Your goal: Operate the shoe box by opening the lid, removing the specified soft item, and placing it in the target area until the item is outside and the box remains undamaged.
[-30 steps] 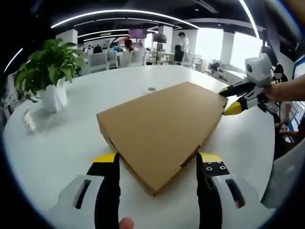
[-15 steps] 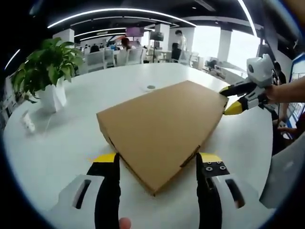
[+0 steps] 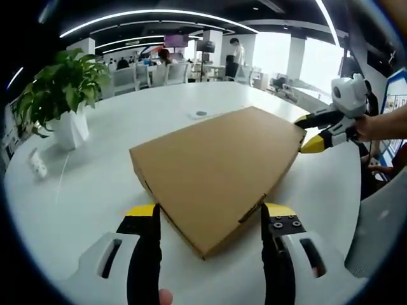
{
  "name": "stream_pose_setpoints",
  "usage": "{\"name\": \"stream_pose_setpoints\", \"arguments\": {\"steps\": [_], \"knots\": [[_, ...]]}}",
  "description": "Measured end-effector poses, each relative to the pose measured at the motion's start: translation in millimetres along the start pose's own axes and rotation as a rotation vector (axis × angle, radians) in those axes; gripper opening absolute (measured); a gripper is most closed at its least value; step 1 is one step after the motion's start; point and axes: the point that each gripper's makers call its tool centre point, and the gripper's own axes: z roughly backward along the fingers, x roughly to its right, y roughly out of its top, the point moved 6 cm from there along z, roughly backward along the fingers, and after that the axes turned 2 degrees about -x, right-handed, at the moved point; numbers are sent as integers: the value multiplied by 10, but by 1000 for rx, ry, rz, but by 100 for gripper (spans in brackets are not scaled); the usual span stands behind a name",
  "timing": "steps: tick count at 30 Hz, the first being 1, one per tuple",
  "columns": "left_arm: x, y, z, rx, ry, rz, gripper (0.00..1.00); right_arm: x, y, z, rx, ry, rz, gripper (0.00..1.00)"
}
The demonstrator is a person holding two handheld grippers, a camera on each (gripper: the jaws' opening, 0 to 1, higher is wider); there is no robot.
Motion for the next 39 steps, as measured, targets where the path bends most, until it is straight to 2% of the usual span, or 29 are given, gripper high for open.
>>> {"name": "stream_pose_setpoints", "arguments": {"steps": [24,39], "knots": [[-180,-106,169,-7,-35,-29,62,-346,-12,15,28,-33,-45,48],[-311,-172,282,-39,-61,-60,62,-611,-17,26,42,-61,-76,47]]}}
